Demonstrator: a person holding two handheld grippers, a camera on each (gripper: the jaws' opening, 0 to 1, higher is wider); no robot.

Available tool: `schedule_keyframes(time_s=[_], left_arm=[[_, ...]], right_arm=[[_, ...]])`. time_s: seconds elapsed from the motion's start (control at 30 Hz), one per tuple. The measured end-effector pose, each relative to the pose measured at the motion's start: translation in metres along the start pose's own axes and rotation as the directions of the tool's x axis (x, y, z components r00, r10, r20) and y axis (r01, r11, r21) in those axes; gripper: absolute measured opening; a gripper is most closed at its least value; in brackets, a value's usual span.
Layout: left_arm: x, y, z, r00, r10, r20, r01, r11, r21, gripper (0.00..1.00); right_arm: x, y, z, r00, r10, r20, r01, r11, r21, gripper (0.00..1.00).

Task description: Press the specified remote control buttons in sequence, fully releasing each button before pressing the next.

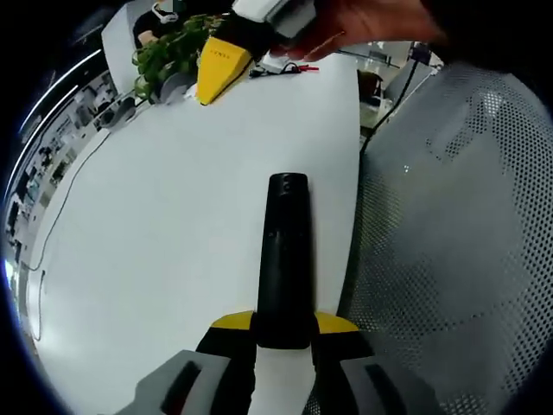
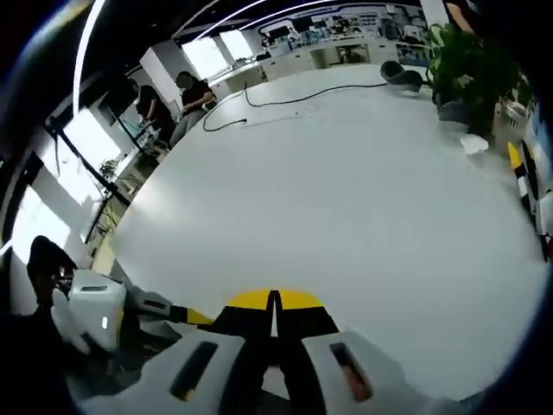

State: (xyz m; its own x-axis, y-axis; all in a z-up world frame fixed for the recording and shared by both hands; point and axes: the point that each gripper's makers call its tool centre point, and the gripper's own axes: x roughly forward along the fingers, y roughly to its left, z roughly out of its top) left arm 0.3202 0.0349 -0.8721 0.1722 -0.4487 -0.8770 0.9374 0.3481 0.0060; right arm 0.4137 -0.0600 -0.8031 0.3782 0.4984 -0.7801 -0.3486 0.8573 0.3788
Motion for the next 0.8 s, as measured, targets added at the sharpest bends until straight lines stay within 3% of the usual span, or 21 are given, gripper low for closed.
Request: schedule_keyframes(time_s=[0.17,0.3,0.4,0.53,0.6,0.67,0.8], left_arm=[[0.0,0.0,0.001,1.0,-0.002,0.019,0.002,1.0,0.012,0.24],[0.0,0.0,0.002,1.0,-0.005,0.017,0.005,1.0,0.015,0.24],[0.0,0.001,0.001,1.0,-0.005,0.017,0.005,1.0,0.015,0.24],[0.0,0.001,0.001,1.0,-0.006,0.017,0.005,1.0,0.015,0.24],[0.0,0.001,0.001,1.0,-0.005,0.018,0.005,1.0,0.015,0.24],[0.0,0.001,0.001,1.0,-0.006,0.021,0.006,1.0,0.015,0.24],[-0.001,0.001,0.001,1.0,-0.006,0.022,0.005,1.0,0.016,0.24]], right_arm=[[0.013,-0.012,-0.025,0.99,-0.047,-0.131,0.049,0.999,0.014,0.0],[0.022,-0.005,-0.034,0.985,-0.018,-0.174,0.02,1.0,0.011,0.0],[0.026,-0.009,-0.051,0.962,-0.053,-0.267,0.049,0.999,-0.019,0.0],[0.034,-0.013,-0.055,0.957,-0.067,-0.281,0.054,0.997,-0.056,0.0],[0.036,-0.015,-0.066,0.937,-0.069,-0.341,0.055,0.997,-0.05,0.0],[0.035,-0.013,-0.062,0.946,-0.069,-0.318,0.055,0.997,-0.054,0.0],[0.036,-0.012,-0.062,0.946,-0.064,-0.318,0.051,0.997,-0.052,0.0]])
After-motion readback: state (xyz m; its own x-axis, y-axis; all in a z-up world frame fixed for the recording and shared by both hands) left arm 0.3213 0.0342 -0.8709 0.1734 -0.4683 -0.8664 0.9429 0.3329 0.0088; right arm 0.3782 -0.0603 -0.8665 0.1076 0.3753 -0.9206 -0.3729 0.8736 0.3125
